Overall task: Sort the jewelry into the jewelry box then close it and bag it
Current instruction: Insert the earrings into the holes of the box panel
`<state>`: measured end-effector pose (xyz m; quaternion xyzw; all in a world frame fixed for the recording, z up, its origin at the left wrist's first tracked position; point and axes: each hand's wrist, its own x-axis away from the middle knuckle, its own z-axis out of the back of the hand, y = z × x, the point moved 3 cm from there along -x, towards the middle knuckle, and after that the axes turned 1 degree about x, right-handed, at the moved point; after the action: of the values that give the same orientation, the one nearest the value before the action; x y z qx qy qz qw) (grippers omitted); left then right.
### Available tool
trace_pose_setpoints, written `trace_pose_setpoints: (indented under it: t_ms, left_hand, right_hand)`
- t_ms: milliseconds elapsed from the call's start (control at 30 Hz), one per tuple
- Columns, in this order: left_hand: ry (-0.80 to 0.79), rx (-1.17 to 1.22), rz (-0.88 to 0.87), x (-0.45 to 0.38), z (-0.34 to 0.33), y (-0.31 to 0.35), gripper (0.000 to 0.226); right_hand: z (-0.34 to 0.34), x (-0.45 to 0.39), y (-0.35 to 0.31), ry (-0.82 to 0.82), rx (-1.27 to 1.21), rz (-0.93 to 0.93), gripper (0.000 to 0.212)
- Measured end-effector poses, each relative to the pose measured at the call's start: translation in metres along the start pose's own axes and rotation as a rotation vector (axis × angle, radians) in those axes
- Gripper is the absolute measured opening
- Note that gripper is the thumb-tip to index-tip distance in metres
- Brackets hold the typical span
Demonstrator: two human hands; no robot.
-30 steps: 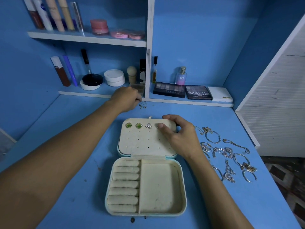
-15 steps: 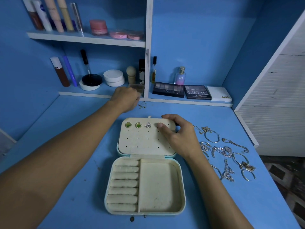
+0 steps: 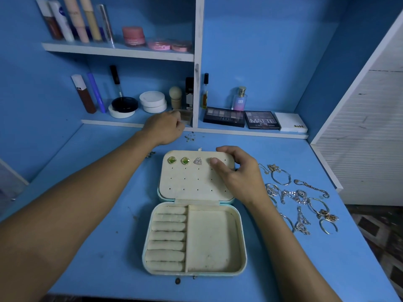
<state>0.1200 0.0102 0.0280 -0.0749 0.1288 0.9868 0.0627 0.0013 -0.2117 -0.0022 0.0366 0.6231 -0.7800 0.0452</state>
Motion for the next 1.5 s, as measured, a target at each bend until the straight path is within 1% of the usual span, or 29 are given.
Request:
trace_pose_setpoints:
  t_ms: [100, 233, 433, 567, 700, 867, 1100, 1300, 1433, 1500]
  left_hand:
    - [-0.030, 0.048, -0.007, 0.005, 0.006, 0.002, 0.019]
    - [-0.007, 0.174, -0.053, 0.013, 0.021, 0.010, 0.024]
    - [-0.016, 0.365, -0.070, 0.026, 0.034, 0.021, 0.009]
    - [-0.034, 0.439, -0.087, 0.039, 0.039, 0.031, 0.009]
    - [-0.098, 0.517, -0.096, 0.056, 0.040, 0.039, 0.008]
    - [-0.159, 0.627, -0.092, 0.075, 0.039, 0.044, 0.002]
    - [-0.239, 0.681, -0.081, 0.089, 0.048, 0.043, 0.004]
    - [-0.308, 0.654, -0.133, 0.100, 0.061, 0.055, 0.003]
    - [-0.343, 0.671, -0.176, 0.108, 0.064, 0.063, 0.001]
    - [-0.360, 0.667, -0.198, 0.113, 0.065, 0.068, 0.003]
  right_hand:
    - [-0.001, 0.003, -0.001, 0.015, 0.005, 0.029, 0.020]
    - [0.003, 0.010, -0.009, 0.028, -0.004, 0.076, 0.021]
    - [0.012, 0.019, -0.030, 0.001, 0.030, 0.163, 0.023]
    - [0.016, 0.031, -0.038, 0.001, 0.059, 0.235, 0.023]
    - [0.018, 0.045, -0.038, 0.061, 0.085, 0.284, 0.026]
    - [0.018, 0.054, -0.043, 0.081, 0.113, 0.342, 0.028]
    - [0.017, 0.055, -0.046, 0.072, 0.164, 0.454, 0.031]
    - [0.020, 0.074, -0.033, 0.181, 0.184, 0.579, 0.022]
    - [0.022, 0.086, -0.025, 0.257, 0.310, 0.659, 0.029]
    - [0.023, 0.091, -0.022, 0.258, 0.353, 0.720, 0.029]
